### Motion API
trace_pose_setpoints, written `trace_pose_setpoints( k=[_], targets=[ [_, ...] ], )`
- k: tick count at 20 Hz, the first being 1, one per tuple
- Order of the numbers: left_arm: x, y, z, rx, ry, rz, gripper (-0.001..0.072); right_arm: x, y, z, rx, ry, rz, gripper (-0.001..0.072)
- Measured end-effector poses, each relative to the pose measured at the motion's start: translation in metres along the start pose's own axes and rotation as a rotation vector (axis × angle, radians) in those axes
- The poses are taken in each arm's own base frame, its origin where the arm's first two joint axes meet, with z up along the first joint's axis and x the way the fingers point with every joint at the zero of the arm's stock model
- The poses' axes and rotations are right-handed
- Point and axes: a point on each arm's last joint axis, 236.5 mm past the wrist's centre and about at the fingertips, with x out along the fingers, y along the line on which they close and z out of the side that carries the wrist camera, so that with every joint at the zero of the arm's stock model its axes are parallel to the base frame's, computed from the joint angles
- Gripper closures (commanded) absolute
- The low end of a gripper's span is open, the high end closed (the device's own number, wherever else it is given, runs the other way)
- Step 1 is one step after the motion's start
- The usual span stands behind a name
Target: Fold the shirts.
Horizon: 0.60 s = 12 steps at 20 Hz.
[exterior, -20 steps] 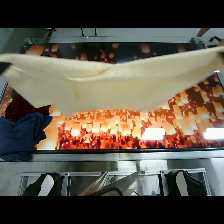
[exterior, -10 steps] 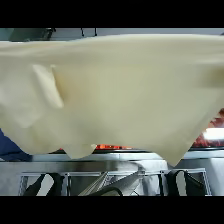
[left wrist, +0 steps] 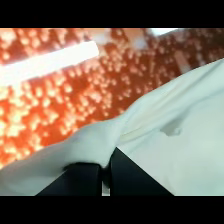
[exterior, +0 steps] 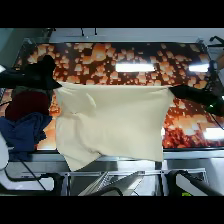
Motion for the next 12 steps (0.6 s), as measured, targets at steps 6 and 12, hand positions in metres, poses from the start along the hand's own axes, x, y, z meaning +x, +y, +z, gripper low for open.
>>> trace_pose_setpoints(
  k=[6,12],
  targets=[
    [0.087,0.073,0.011,0.014,0.125,0.080,0.0686,0.076,-0.057,-0.014,0.127,0.070,0.036,0.0696],
    [0.096,0.085,-0.002,0.020,0.246,0.084,0.0686,0.088,-0.071,-0.051,0.124,0.245,0.014,0.0695]
  ],
)
